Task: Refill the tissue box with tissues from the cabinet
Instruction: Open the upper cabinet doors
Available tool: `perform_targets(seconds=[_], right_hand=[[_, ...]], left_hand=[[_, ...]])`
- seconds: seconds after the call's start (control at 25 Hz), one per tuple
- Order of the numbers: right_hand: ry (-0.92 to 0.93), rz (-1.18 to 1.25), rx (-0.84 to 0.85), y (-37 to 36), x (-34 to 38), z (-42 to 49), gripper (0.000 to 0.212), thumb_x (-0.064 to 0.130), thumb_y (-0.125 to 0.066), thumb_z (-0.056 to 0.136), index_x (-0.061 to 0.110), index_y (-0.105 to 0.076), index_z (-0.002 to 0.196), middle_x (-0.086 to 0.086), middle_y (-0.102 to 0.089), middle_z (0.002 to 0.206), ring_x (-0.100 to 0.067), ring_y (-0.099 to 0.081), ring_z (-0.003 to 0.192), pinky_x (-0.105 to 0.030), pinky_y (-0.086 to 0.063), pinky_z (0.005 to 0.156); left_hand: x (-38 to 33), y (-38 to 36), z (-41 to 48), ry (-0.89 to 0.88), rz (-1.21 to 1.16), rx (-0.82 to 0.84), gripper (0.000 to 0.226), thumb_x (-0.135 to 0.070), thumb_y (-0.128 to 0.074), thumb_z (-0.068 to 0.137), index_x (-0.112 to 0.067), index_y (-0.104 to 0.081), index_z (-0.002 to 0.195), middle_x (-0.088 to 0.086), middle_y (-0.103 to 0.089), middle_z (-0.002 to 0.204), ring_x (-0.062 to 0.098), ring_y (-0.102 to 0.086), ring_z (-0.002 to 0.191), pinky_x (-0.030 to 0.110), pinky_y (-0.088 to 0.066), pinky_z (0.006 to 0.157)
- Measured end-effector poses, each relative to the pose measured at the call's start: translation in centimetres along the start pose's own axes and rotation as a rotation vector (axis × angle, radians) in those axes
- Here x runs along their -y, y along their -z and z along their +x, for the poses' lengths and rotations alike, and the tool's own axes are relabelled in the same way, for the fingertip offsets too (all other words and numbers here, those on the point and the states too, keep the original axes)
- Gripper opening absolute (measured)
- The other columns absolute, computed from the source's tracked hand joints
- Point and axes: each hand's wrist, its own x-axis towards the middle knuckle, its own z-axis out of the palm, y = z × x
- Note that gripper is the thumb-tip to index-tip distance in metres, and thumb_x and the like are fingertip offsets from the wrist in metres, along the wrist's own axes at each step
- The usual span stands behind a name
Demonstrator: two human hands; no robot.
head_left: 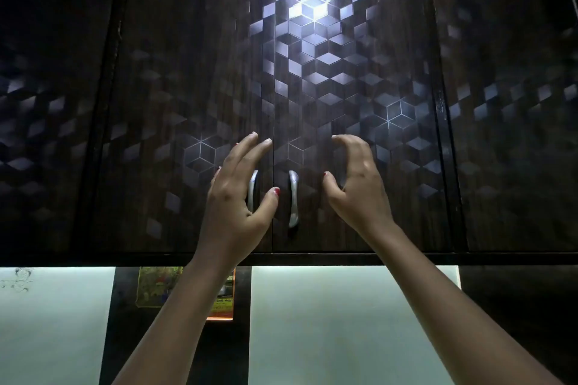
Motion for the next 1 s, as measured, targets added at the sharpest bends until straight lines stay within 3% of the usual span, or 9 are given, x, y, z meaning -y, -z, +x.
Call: perform_targets(seconds=[0.08,0.24,0.36,0.48,0.6,0.68,0.84,1.0], right_hand=[[-0.069,-0.008,0.004,-1.2,-0.4,-0.3,0.055,0.015,-0.056,0.081,0.017,-0.036,0.131,-0.006,-0.038,0.14,-0.019,-0.042,0.124,-0.024,-0.037,0.088],[-0.369,0.161,0.287,-4.5,-2.1,-1.0,0.069,0.017,-0.06,0.081,0.021,-0.022,0.139,-0.01,-0.031,0.144,-0.024,-0.036,0.129,-0.031,-0.036,0.095],[-0.48,0.379,0.362,-6.4,-2.5,-0.7,0.076,0.014,-0.064,0.079,0.02,-0.02,0.141,-0.012,-0.044,0.136,-0.023,-0.046,0.12,-0.034,-0.043,0.094],[-0.609,0.625,0.38,-8.4,-1.7,-1.1,0.061,0.009,-0.064,0.079,0.018,-0.035,0.131,-0.011,-0.059,0.104,-0.023,-0.057,0.098,-0.031,-0.047,0.076],[-0.649,0.482,0.382,-9.9,-1.3,-1.2,0.029,0.013,-0.063,0.076,0.008,-0.05,0.102,-0.004,-0.05,0.08,-0.019,-0.052,0.077,-0.039,-0.048,0.072],[-0.667,0.43,0.361,-10.1,-1.2,-1.1,0.025,0.016,-0.063,0.076,0.006,-0.049,0.095,-0.006,-0.049,0.082,-0.019,-0.051,0.076,-0.033,-0.045,0.066],[-0.651,0.433,0.336,-10.1,-1.2,-1.2,0.021,0.018,-0.062,0.077,0.008,-0.05,0.092,-0.003,-0.051,0.078,-0.016,-0.052,0.069,-0.033,-0.046,0.065],[-0.58,0.434,0.205,-9.1,0.1,-2.2,0.009,0.016,-0.056,0.084,0.01,-0.05,0.084,0.001,-0.05,0.069,-0.01,-0.047,0.058,-0.009,-0.038,0.045]], left_hand=[[0.2,0.2,0.0,0.006,0.036,-0.006,0.057,-0.039,-0.046,0.074,-0.042,-0.032,0.13,-0.02,-0.027,0.141,-0.001,-0.025,0.132,0.058,-0.028,0.111],[1.5,0.2,-0.4,0.047,0.063,0.062,0.06,-0.039,-0.046,0.074,-0.044,-0.028,0.131,-0.023,-0.025,0.14,-0.001,-0.023,0.134,0.057,-0.028,0.111],[2.0,0.6,-0.9,0.076,0.083,0.105,0.059,-0.041,-0.044,0.073,-0.048,-0.025,0.129,-0.022,-0.023,0.141,0.008,-0.024,0.138,0.058,-0.027,0.11],[2.2,1.2,-1.8,0.093,0.106,0.123,0.058,-0.043,-0.043,0.073,-0.049,-0.024,0.128,-0.022,-0.023,0.142,0.01,-0.025,0.139,0.058,-0.027,0.111],[2.2,1.5,-2.6,0.145,0.118,0.139,0.058,-0.041,-0.047,0.074,-0.049,-0.024,0.127,-0.023,-0.023,0.141,0.011,-0.024,0.139,0.059,-0.026,0.111],[2.0,1.3,-3.0,0.176,0.101,0.139,0.059,-0.043,-0.045,0.073,-0.05,-0.024,0.127,-0.023,-0.024,0.141,0.012,-0.025,0.139,0.059,-0.026,0.111],[1.5,0.5,-3.5,0.178,0.059,0.164,0.059,-0.041,-0.049,0.074,-0.057,-0.021,0.124,-0.027,-0.023,0.14,0.009,-0.023,0.139,0.058,-0.025,0.112],[1.7,0.1,-3.5,0.098,0.049,0.192,0.06,-0.047,-0.044,0.071,-0.066,-0.017,0.122,-0.038,-0.018,0.139,0.001,-0.016,0.14,0.054,-0.023,0.114]])
